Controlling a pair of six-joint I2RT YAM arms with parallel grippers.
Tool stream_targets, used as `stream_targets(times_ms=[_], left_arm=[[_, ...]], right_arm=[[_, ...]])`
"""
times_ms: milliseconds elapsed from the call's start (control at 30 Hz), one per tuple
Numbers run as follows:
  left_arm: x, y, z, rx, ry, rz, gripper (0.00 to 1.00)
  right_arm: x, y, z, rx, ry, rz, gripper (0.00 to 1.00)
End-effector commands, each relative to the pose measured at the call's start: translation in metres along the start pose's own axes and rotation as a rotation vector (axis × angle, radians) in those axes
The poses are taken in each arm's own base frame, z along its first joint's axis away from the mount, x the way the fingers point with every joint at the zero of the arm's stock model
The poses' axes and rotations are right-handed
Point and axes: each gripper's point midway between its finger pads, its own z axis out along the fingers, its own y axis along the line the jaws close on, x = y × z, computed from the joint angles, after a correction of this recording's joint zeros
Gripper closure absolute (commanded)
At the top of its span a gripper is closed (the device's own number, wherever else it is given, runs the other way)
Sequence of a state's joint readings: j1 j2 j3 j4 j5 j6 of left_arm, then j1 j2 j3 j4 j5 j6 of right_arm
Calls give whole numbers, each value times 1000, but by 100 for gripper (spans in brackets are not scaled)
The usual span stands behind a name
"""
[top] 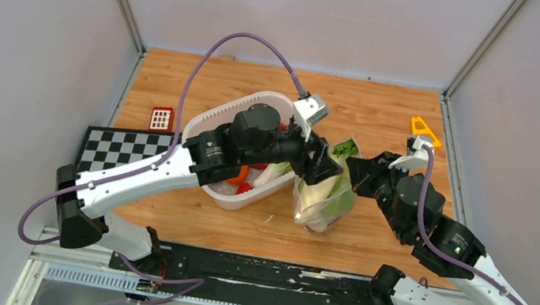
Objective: Place the food in the zip-top bag and seal the zipper
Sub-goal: Adjust the fake vegetable in the zipper food storage bag.
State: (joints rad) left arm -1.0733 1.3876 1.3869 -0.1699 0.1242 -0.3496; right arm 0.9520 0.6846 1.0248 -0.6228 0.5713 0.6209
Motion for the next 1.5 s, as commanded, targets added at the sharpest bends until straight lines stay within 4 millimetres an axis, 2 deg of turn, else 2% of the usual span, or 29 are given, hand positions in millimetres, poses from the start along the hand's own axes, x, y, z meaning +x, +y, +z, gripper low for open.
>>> stream_targets(times_ms=[0, 100, 200, 300, 367, 433, 600, 833, 900, 1167, 1300, 1467], left_arm=[[-49, -27, -41, 71, -105, 88, 16], [-48, -21, -61, 32, -108, 111, 12], [-46, -6, -82, -59, -122, 113, 9], [-22, 10, -89, -120, -98, 74, 10], [3, 13, -89, -115, -85, 25, 10], [16, 12, -90, -100, -99, -15, 10], [22, -9, -95, -59, -144, -11, 11], [62, -27, -92, -94, -101, 28, 13], [69, -25, -91, -124, -110, 32, 12], [82, 13, -69, -359, -218, 50, 14], [71, 12, -59, -365, -274, 72, 28], [69, 9, -56, -350, -296, 79, 63]], right_arm=[[-45, 20, 0, -31, -139, 125, 100], [-47, 18, 3, -13, -150, 138, 100], [-48, 17, 6, -2, -161, 148, 100], [-51, 19, 9, -3, -173, 158, 100], [-54, 18, 11, 7, -180, 158, 100], [-57, 16, 12, 15, -190, 159, 100], [-59, 14, 18, 31, -201, 162, 100], [-60, 10, 25, 51, -201, 157, 100], [-59, 10, 27, 47, -195, 157, 100], [-56, 14, 26, 20, -179, 173, 100], [-57, 12, 23, 19, -184, 174, 100], [-61, 10, 20, 24, -192, 164, 100]])
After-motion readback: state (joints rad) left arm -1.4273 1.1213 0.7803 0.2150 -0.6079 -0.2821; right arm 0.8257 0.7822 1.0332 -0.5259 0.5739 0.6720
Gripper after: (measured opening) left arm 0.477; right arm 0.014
